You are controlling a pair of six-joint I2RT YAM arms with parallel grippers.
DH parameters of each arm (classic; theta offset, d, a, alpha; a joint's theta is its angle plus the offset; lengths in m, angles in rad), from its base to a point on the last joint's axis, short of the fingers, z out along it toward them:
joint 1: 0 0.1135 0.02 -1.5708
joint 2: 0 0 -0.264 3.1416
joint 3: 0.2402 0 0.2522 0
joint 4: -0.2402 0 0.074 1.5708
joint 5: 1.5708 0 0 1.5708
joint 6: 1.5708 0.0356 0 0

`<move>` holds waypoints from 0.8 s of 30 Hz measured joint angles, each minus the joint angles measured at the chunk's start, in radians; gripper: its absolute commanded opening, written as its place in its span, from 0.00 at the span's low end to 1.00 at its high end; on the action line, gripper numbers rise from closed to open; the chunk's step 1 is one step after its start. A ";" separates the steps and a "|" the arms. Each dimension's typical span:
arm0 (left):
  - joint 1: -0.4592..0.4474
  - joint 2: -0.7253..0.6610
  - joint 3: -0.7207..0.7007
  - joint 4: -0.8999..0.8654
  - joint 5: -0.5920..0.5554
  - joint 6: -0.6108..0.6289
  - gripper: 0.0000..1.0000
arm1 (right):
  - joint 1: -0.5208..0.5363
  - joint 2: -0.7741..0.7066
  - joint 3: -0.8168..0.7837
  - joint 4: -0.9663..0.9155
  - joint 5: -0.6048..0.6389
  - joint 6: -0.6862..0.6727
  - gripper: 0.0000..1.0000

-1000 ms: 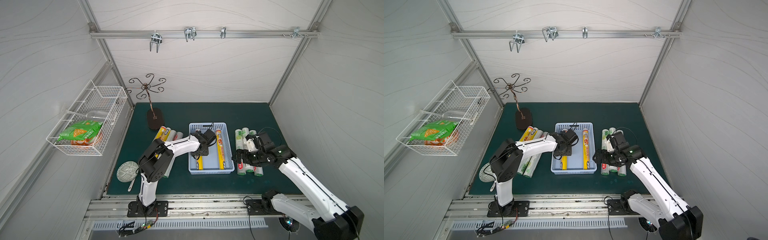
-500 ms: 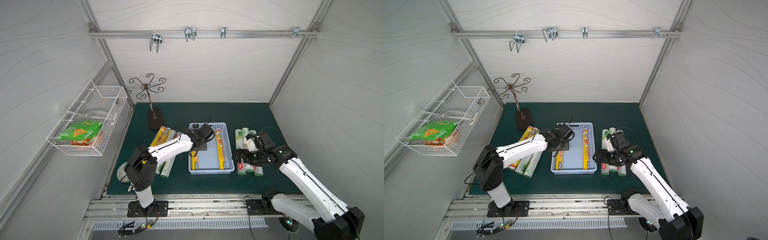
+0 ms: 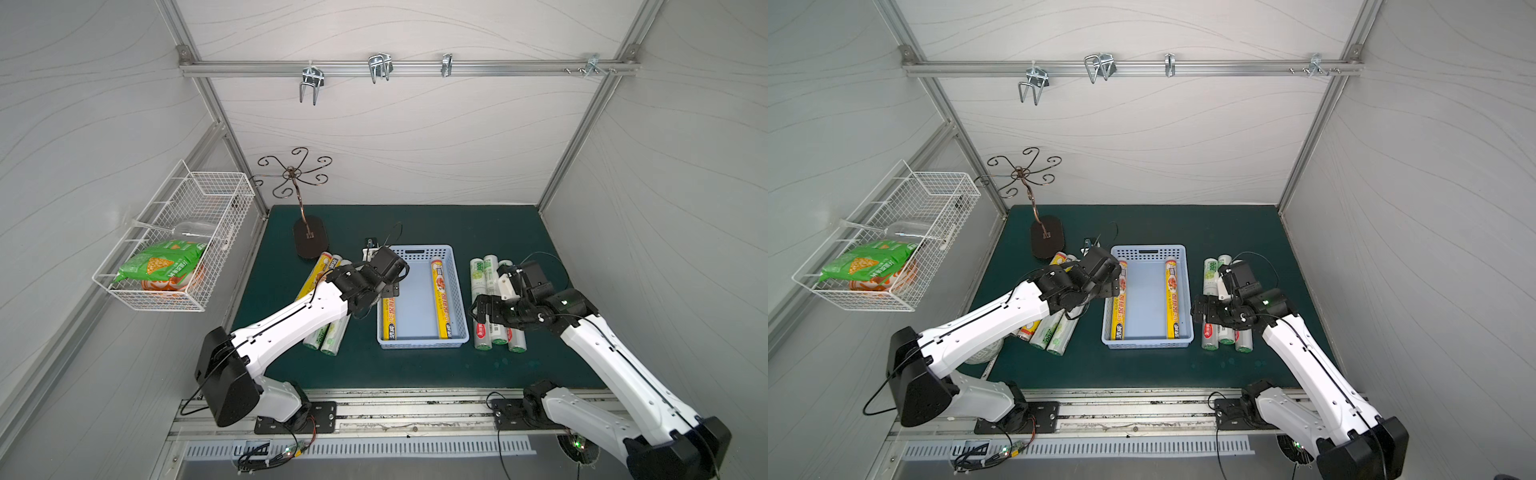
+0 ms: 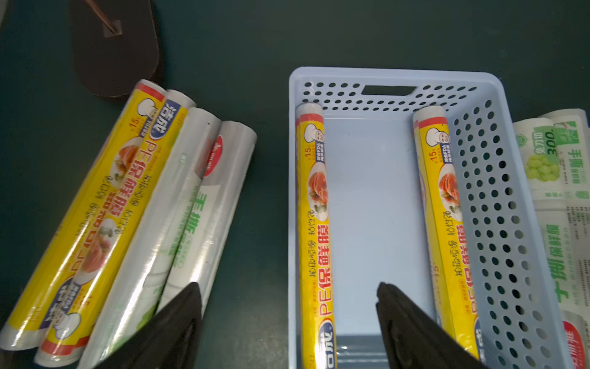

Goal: Put the plastic wrap into the basket
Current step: Place the plastic wrap in the basket.

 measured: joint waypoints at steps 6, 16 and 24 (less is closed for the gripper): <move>0.037 -0.097 -0.091 -0.008 -0.064 0.041 0.99 | -0.022 0.030 0.006 0.000 0.062 -0.014 0.99; 0.117 -0.220 -0.193 -0.016 -0.077 0.069 0.99 | -0.061 0.235 0.072 0.018 0.125 -0.055 0.95; 0.132 -0.289 -0.208 -0.024 -0.096 0.072 0.99 | -0.075 0.397 0.150 0.052 0.171 -0.074 0.91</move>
